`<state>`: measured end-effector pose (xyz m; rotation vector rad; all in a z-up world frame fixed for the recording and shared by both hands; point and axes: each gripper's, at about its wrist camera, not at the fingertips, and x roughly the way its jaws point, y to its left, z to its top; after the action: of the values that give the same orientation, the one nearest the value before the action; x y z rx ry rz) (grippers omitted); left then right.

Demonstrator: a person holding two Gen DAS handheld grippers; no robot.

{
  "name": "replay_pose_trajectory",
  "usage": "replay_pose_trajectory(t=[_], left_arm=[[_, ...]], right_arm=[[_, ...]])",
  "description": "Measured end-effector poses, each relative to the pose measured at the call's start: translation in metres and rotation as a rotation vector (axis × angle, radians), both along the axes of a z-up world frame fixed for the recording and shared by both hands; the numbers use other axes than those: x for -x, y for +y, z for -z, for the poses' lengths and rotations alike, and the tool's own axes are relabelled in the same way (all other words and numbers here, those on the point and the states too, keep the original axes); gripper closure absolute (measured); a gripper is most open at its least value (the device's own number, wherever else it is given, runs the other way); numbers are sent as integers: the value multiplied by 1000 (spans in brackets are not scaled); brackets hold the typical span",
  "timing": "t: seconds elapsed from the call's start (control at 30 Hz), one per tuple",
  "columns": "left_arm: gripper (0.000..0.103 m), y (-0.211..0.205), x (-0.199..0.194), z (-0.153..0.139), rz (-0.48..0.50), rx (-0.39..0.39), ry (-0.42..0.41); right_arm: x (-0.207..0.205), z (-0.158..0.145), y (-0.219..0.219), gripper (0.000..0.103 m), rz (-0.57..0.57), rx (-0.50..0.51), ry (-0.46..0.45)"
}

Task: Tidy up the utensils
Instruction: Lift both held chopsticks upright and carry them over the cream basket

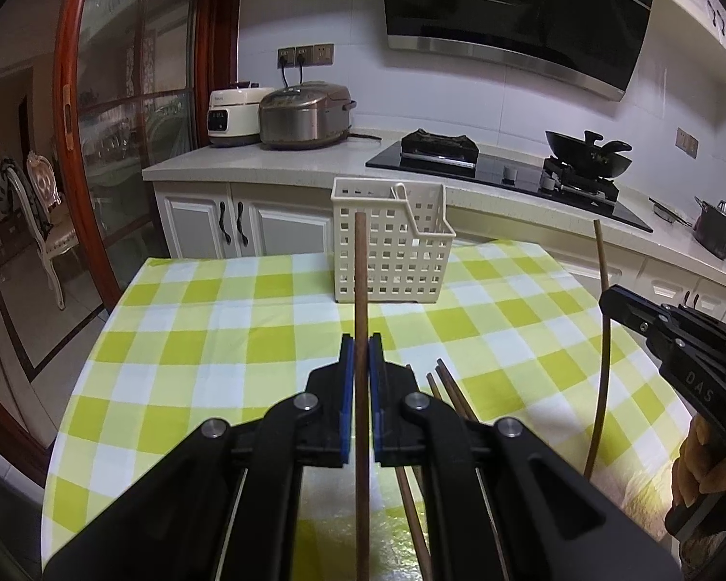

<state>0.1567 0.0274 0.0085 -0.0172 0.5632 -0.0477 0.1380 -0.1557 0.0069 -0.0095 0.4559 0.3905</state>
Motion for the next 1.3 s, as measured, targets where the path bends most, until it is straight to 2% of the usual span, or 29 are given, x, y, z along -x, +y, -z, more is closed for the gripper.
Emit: replay_pose_trajectory(t=[0.2,0.73,1.07,1.3], left_arm=[[97,0,7,-7,-9,1,-36],[97,-1,10,-18,-6,5,-67],[97,-5,5,-28,3,-18,-101],[97,-5,-9,-36,27,-16,-91]], right_arm=[[8,-10,1,97,3,1,-48],[8,-16,5,97,-2,2,-71],[7,-25,9,97,-12,8,-99],[-15,-34,12,97,-27,-2,-110]])
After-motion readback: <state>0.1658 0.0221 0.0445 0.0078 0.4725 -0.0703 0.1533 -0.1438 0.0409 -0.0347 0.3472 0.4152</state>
